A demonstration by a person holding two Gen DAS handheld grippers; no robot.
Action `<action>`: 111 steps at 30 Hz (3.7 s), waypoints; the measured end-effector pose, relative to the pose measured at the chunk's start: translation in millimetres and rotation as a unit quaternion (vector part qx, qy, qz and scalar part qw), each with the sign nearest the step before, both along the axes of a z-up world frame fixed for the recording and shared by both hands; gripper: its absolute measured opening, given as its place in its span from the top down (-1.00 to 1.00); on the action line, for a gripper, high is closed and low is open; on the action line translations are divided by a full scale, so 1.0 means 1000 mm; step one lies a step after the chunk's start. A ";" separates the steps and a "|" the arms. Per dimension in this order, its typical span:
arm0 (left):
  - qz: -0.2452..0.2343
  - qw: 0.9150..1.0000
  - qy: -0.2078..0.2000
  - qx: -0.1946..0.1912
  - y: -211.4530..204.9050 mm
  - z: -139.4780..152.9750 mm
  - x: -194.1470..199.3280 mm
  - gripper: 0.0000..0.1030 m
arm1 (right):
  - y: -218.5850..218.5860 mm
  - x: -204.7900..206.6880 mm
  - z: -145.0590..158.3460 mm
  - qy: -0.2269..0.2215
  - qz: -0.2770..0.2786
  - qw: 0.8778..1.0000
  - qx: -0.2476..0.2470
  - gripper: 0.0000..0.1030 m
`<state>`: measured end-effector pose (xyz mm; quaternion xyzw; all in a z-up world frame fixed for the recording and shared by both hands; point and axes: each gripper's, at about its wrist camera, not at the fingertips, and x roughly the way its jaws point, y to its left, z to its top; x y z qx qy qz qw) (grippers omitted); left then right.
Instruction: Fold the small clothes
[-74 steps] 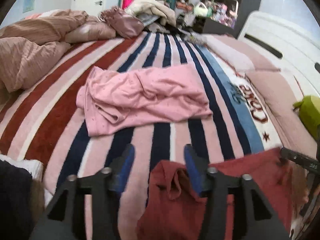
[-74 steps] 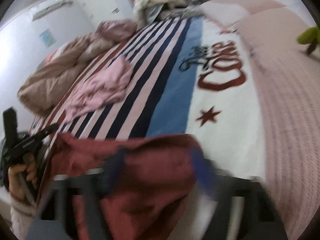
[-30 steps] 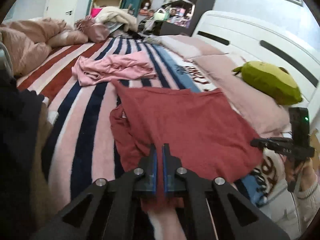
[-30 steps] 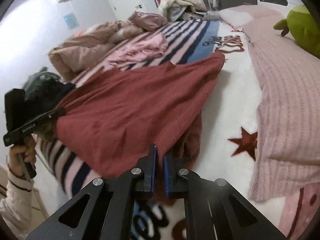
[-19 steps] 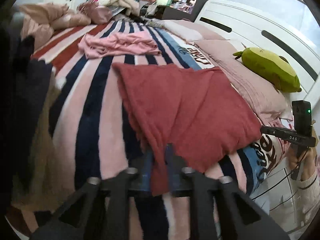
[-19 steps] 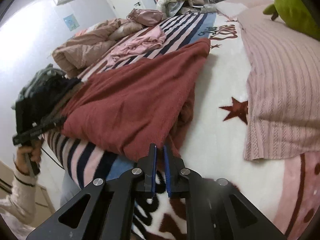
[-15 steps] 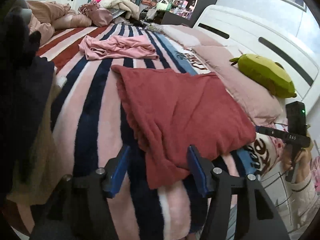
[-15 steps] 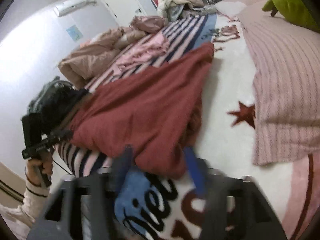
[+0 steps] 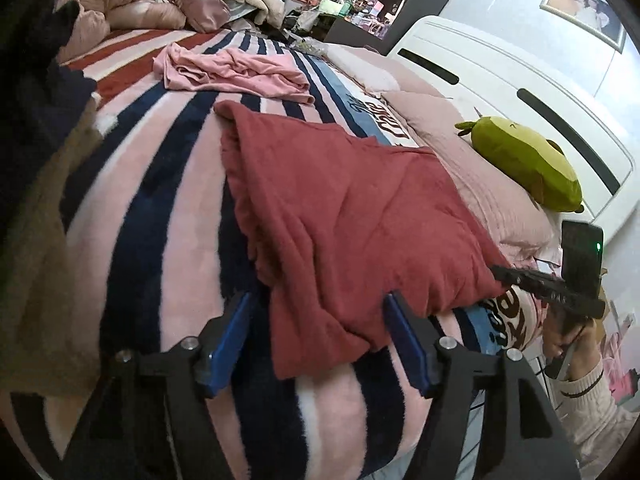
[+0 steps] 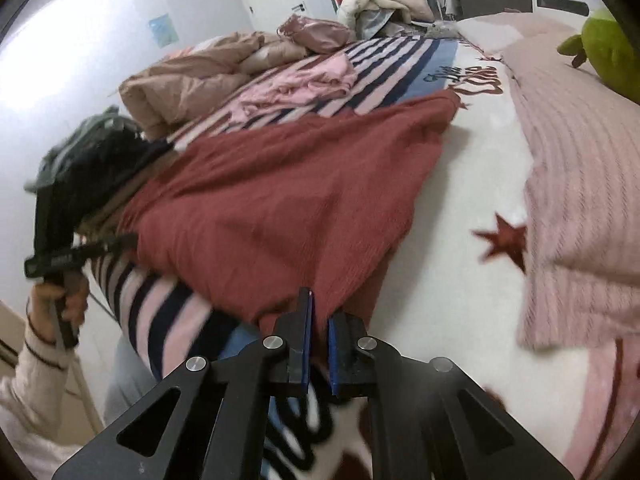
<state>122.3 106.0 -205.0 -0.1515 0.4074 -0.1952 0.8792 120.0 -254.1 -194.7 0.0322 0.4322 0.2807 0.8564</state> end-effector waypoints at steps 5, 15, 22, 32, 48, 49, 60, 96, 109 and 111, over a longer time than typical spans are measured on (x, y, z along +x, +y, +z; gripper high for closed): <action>0.006 1.000 0.011 0.000 -0.002 -0.003 -0.004 -0.34 | -0.009 0.000 -0.008 0.019 -0.018 1.000 0.003 0.90; 0.020 0.997 0.044 -0.064 0.002 -0.008 -0.032 -0.60 | 0.021 -0.001 0.045 -0.082 -0.024 0.996 -0.004 0.81; 0.031 0.991 0.054 -0.115 -0.014 -0.014 -0.010 -0.75 | 0.088 0.010 0.027 -0.044 0.065 0.996 0.044 0.86; 0.083 0.990 0.047 -0.108 -0.030 -0.017 0.034 0.09 | 0.132 0.014 -0.015 -0.019 0.080 0.997 -0.013 0.87; -0.070 0.978 -0.114 0.160 -0.153 0.068 0.048 0.61 | -0.016 -0.004 0.054 -0.098 -0.064 0.992 0.045 0.82; -0.092 0.974 -0.115 0.172 -0.165 0.068 0.048 0.61 | -0.025 -0.007 0.056 -0.100 -0.072 0.991 0.049 0.82; -0.215 0.956 -0.050 0.192 -0.251 0.014 0.059 0.31 | -0.072 -0.028 0.050 -0.089 -0.094 0.989 0.072 0.79; -0.062 0.997 -0.046 0.008 -0.071 0.033 0.040 -0.19 | 0.024 0.021 0.072 -0.070 -0.017 0.996 -0.044 -0.12; -0.007 0.999 -0.051 0.000 -0.021 0.033 0.036 -0.26 | 0.150 0.086 0.024 -0.029 0.130 0.968 -0.211 -0.23; -0.006 0.999 -0.051 0.001 -0.019 0.032 0.035 -0.26 | 0.152 0.093 0.018 -0.024 0.118 0.968 -0.219 -0.11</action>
